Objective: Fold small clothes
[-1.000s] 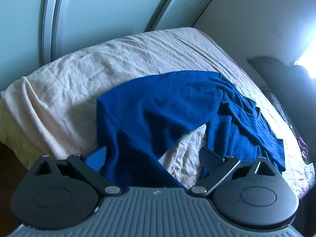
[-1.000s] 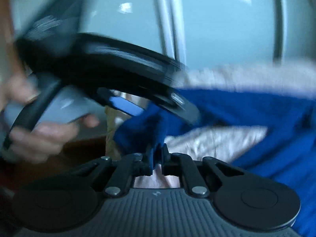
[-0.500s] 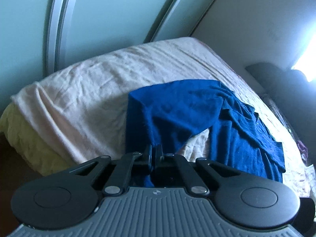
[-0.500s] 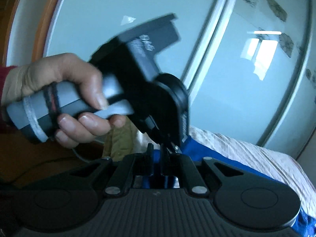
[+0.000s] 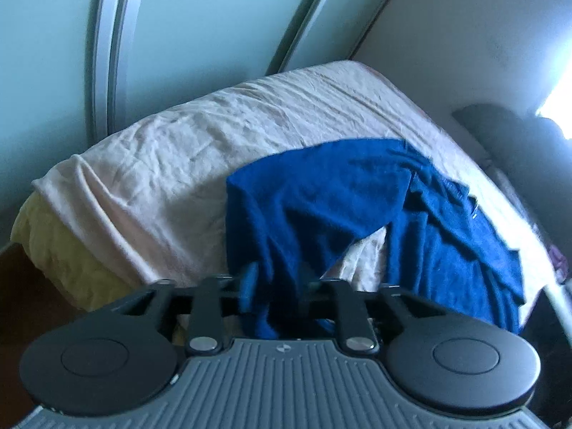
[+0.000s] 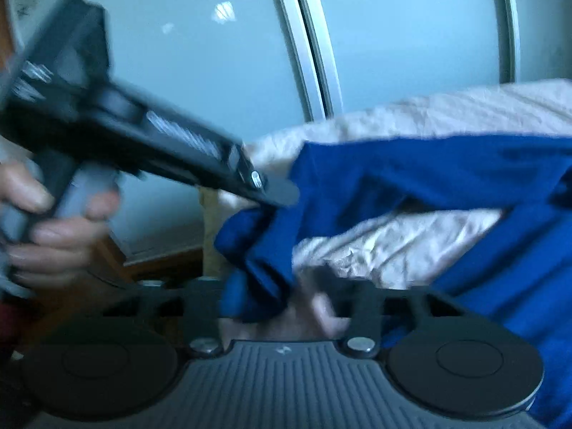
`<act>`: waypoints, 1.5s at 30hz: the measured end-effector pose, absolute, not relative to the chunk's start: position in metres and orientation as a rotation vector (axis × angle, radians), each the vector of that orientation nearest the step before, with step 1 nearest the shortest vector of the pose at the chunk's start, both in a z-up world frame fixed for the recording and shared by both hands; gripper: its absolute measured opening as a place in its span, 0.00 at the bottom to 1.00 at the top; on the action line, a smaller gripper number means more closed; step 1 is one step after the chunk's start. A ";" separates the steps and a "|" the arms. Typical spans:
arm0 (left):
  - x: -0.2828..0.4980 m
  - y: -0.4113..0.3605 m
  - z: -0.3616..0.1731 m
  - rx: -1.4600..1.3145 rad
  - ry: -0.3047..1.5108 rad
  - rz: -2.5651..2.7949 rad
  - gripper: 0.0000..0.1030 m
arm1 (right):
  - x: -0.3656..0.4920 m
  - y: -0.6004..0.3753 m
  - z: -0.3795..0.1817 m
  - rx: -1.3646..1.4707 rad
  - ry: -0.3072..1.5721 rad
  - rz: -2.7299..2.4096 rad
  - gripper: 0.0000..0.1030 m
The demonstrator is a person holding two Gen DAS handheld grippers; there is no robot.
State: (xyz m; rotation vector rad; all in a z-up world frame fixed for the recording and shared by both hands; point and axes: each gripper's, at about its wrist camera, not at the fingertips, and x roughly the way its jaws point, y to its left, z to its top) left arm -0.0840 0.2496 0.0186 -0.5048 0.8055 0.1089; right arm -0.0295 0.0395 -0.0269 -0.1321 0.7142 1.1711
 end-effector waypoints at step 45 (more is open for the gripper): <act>0.058 0.077 0.121 -0.249 0.567 -0.232 0.01 | 0.000 -0.076 0.060 -0.352 0.097 0.661 0.04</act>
